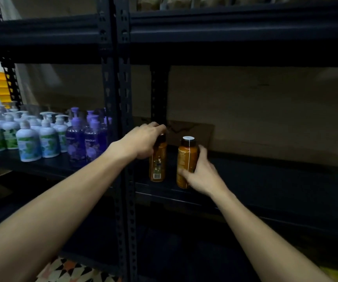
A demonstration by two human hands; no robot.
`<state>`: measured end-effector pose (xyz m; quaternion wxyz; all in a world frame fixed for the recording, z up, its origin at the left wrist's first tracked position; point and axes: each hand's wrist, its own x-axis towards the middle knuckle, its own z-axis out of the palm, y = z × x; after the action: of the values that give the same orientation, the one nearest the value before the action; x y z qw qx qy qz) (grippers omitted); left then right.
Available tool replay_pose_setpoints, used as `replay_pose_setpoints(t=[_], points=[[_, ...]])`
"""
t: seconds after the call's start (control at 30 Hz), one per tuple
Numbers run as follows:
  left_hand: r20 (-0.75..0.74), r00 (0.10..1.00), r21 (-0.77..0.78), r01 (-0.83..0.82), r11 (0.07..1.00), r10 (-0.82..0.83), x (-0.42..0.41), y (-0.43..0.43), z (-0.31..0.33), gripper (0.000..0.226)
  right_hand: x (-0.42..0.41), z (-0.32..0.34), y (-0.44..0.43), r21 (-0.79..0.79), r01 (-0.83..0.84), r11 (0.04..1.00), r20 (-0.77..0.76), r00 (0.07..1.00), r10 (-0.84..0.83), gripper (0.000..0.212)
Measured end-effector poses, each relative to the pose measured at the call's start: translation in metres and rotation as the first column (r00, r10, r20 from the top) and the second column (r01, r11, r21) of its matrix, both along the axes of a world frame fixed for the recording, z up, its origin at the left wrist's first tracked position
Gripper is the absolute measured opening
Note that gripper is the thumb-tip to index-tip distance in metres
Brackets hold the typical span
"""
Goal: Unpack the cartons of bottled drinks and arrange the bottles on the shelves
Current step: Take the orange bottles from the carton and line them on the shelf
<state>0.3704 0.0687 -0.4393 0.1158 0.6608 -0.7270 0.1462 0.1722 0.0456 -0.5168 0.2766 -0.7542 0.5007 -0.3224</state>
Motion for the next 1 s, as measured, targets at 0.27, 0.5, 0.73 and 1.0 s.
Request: replay_pose_setpoints(t=[0.27, 0.5, 0.73, 1.0], points=[[-0.007, 0.996, -0.095, 0.083, 0.992, -0.084, 0.001, 0.006, 0.007, 0.041, 0.012, -0.031, -0.004, 0.015, 0.062, 0.998, 0.062, 0.996, -0.063, 0.062], [0.048, 0.994, -0.109, 0.101, 0.989, -0.097, 0.022, 0.003, 0.002, 0.047, 0.022, -0.035, -0.007, 0.035, 0.134, 0.99, 0.072, 0.988, -0.136, 0.072], [0.337, 0.941, -0.164, 0.036, 0.986, 0.021, 0.018, 0.005, 0.007, 0.044, 0.006, -0.029, -0.013, 0.175, 0.044, 0.984, 0.222, 0.972, -0.083, 0.069], [0.245, 0.962, -0.142, 0.16, 0.977, -0.122, 0.029, 0.009, 0.006, 0.031, 0.019, -0.036, -0.014, 0.102, 0.056, 0.993, 0.136, 0.988, -0.069, 0.074]])
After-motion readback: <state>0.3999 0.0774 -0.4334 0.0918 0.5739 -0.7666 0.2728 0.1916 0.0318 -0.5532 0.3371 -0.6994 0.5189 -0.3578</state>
